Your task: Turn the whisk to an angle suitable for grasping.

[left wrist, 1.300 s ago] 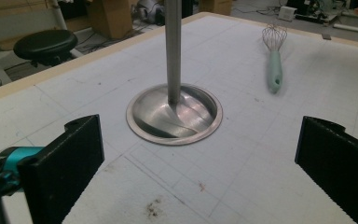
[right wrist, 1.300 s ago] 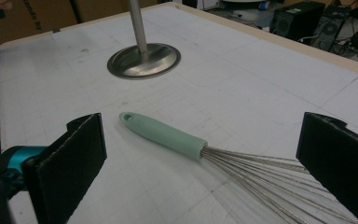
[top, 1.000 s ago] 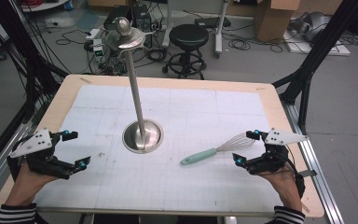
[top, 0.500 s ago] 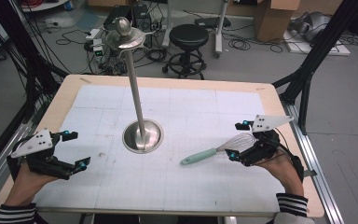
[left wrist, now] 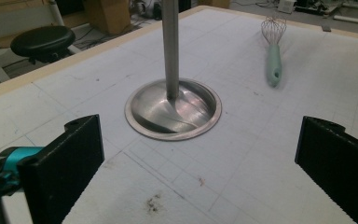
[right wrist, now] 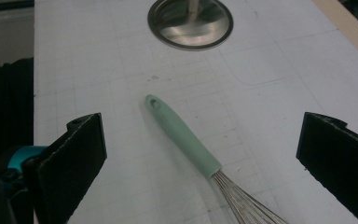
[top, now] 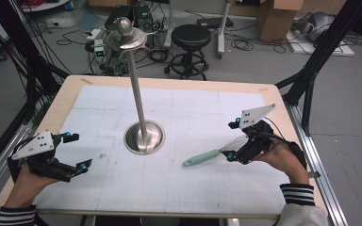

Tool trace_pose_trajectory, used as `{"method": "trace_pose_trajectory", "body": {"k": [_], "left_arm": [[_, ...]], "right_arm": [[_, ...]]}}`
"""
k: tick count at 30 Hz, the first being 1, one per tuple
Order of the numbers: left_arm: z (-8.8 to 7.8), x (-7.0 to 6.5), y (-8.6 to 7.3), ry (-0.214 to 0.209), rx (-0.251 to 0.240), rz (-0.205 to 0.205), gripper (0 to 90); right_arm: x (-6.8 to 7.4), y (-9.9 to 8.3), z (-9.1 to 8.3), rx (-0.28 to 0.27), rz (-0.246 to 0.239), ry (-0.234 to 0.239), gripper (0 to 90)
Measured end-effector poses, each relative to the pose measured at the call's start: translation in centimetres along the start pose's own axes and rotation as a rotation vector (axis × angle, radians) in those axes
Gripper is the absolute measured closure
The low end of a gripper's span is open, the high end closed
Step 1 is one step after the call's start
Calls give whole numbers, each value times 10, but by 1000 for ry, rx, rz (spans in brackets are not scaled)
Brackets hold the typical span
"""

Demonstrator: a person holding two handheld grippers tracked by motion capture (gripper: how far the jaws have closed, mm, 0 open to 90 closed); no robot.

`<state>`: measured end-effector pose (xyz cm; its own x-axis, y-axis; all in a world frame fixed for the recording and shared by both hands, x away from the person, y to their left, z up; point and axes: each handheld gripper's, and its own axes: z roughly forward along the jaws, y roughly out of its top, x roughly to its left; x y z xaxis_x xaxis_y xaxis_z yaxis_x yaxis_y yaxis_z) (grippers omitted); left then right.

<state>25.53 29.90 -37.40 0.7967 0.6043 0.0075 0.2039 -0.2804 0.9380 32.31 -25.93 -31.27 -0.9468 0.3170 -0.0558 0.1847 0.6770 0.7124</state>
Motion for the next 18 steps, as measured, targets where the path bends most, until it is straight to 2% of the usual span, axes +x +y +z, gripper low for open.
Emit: {"method": "trace_pose_trajectory", "body": {"k": [3, 9, 13, 15, 18], "left_arm": [[0, 0, 0, -1, 0, -1, 17], [1, 0, -1, -7, 8, 7, 17], [1, 0, -1, -6, 10, 7, 17], [1, 0, -1, -8, 10, 7, 17], [1, -1, -1, -10, 11, 7, 17]], "right_arm": [[-2, 8, 6, 64, -21, 41, 6], [-4, 17, 18, 147, -51, 83, 6], [-5, 23, 28, 208, -71, 104, 6], [-4, 26, 36, 245, -90, 91, 6], [-3, 28, 44, 277, -97, 102, 6]]}}
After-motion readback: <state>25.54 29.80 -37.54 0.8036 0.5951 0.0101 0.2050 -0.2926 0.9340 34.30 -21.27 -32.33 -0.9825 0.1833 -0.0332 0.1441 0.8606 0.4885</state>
